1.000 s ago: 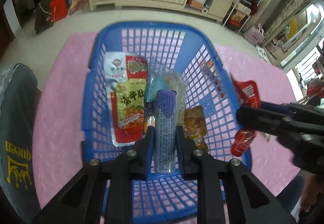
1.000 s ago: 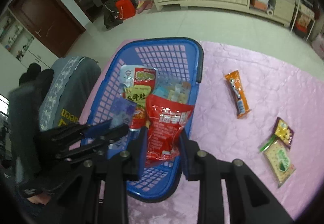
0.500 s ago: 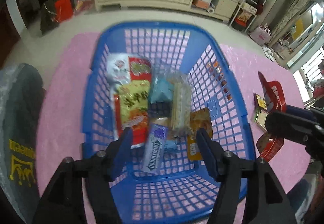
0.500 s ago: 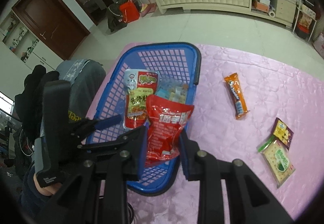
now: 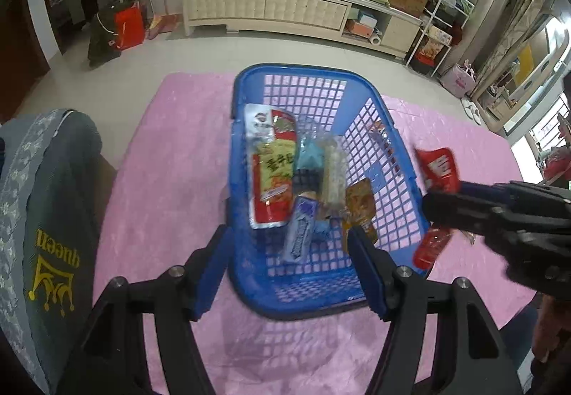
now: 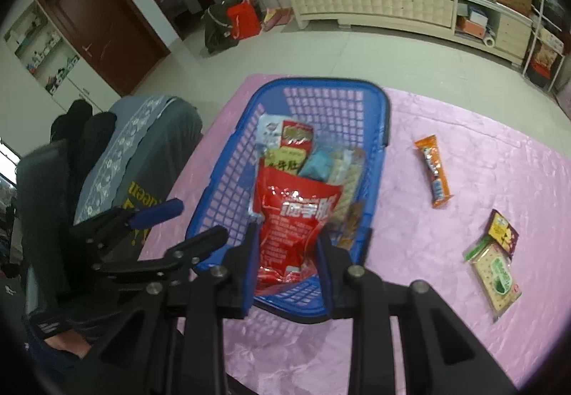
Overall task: Organize snacks
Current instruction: 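Carry the gum box and red pouch over the basket and release them inside, then withdraw both open tools from the basket toward the cracker pack and chip bag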
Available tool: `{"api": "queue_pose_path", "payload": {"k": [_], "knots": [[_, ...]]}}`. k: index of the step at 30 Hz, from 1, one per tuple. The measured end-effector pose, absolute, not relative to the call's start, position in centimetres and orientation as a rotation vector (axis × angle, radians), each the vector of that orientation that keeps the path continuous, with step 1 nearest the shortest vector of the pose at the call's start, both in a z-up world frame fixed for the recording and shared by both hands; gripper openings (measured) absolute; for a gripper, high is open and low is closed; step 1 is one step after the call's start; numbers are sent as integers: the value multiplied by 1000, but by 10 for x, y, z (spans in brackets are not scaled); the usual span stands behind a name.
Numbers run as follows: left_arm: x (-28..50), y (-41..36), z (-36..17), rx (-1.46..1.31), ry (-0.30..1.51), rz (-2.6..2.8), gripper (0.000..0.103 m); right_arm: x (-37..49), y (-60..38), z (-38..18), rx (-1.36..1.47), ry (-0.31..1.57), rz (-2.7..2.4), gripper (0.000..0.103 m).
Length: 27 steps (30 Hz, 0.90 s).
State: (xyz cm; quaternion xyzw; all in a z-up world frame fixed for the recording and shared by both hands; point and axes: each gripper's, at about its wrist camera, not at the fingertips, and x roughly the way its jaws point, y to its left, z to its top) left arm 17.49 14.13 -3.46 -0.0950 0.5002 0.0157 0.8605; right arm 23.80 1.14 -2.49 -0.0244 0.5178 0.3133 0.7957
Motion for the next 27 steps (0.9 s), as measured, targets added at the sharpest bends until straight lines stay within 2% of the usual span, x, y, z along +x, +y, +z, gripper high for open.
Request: {"api": "queue_pose_path", "payload": {"k": [17,18,22,25,26,27], "knots": [[164,162,-53,-250,1056,44,64,240,42,-64,-172,1216,566,38],[164,162,-53,-250,1055,42,64,240,43,-65,-171,1219,571,43],[162,157,-51,-237,1058,44,64,237,46,-68,-223,1193,571,50],[159,153,-46,-224,1050,39,64,236,42,-66,-208,1195,555,64],[158,153,-46,-223,1048,40,64,236,40,-65,-193,1202,561,75],[157,152,-45,-222,1045,40,64,235,38,-65,-186,1211,569,81]]}}
